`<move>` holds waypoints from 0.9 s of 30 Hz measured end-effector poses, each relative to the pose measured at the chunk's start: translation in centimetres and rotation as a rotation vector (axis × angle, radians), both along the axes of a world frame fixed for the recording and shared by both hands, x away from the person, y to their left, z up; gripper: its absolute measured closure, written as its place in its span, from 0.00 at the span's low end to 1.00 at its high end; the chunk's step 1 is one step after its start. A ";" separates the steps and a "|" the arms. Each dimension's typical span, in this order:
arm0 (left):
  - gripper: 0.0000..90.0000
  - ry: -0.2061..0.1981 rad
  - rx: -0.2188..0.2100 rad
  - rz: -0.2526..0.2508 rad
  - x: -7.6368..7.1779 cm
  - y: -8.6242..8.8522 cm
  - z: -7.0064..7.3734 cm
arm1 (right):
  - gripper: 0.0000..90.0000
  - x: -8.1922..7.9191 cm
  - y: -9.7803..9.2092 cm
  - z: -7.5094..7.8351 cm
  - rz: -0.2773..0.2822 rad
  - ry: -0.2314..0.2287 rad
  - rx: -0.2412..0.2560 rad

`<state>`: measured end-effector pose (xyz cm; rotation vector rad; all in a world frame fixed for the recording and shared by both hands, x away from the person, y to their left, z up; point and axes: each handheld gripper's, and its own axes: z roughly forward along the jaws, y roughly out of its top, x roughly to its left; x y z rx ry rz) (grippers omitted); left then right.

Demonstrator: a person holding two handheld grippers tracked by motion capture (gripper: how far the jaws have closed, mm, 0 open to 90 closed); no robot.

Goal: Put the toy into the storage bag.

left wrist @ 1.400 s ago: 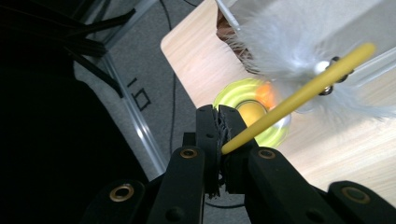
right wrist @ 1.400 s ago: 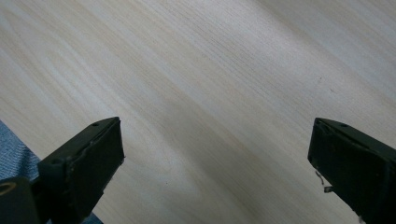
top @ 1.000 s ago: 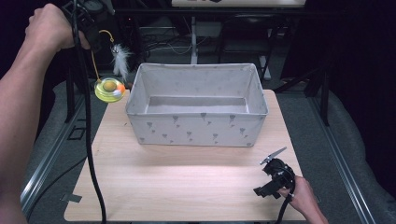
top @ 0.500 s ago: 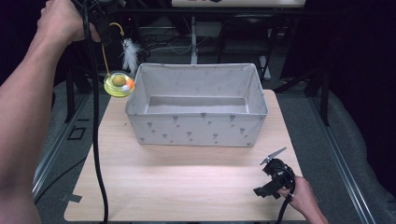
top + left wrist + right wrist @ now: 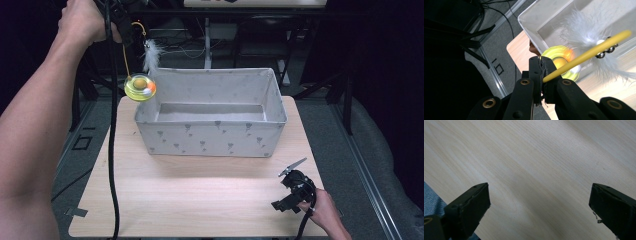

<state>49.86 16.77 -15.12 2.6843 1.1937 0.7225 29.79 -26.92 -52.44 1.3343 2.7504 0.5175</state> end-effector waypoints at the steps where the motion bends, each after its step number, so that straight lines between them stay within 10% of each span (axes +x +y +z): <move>1: 0.97 0.000 0.002 -0.004 0.0 -0.1 0.0 | 0.03 0.0 0.0 0.0 0.000 0.001 0.000; 27: 0.97 0.006 -0.004 -0.053 0.9 -3.2 -1.5 | 0.03 0.1 -0.2 0.0 -0.003 0.006 0.001</move>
